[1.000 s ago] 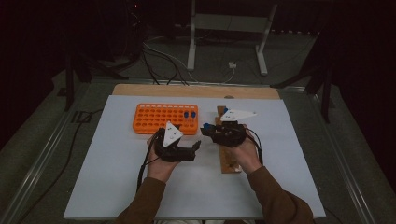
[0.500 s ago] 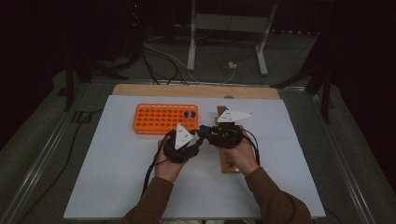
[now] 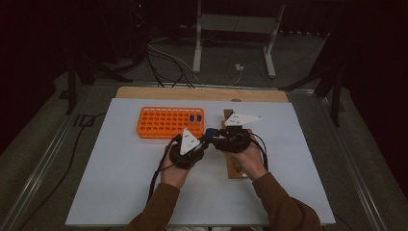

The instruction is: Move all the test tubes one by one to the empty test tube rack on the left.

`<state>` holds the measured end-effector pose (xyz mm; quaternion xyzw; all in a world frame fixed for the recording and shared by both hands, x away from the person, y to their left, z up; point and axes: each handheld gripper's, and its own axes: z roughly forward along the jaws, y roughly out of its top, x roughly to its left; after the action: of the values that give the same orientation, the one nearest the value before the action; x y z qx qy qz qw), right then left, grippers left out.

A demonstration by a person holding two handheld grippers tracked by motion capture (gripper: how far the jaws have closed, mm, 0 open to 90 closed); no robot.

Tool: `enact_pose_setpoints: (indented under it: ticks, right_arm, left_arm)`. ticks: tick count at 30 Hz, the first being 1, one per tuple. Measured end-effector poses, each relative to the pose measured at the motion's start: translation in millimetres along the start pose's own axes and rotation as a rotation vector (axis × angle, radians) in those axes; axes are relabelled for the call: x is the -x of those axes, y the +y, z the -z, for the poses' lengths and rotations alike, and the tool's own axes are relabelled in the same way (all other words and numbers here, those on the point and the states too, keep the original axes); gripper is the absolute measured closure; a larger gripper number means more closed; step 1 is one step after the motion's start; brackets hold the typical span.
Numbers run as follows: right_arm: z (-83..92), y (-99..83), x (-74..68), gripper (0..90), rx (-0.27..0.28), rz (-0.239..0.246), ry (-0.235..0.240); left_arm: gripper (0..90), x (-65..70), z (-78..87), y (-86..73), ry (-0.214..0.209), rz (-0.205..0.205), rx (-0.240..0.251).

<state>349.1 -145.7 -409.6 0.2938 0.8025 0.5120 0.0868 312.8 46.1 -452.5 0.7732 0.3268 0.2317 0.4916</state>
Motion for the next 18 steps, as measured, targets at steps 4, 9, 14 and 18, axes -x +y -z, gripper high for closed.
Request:
enact_pose_setpoints:
  ticks: [4, 9, 14, 18]
  right_arm:
    - [4.5, 0.1, 2.7, 48.0, 0.012, -0.002, 0.001]
    - [12.5, -0.4, 5.8, 32.3, 0.041, -0.005, -0.006]
    - [19.0, -2.9, 9.4, 15.3, 0.050, -0.003, -0.055]
    - [24.0, -6.6, 13.8, 8.6, 0.050, -0.011, -0.084]
  left_arm:
    - [78.0, -3.8, 0.7, -0.7, 0.001, 0.021, 0.008]
    - [77.9, -8.1, 2.5, -0.3, 0.006, 0.040, 0.018]
    - [77.9, -12.5, 4.5, 0.2, 0.010, 0.065, 0.032]
    - [78.1, -17.2, 6.4, 0.3, 0.011, 0.084, 0.041]
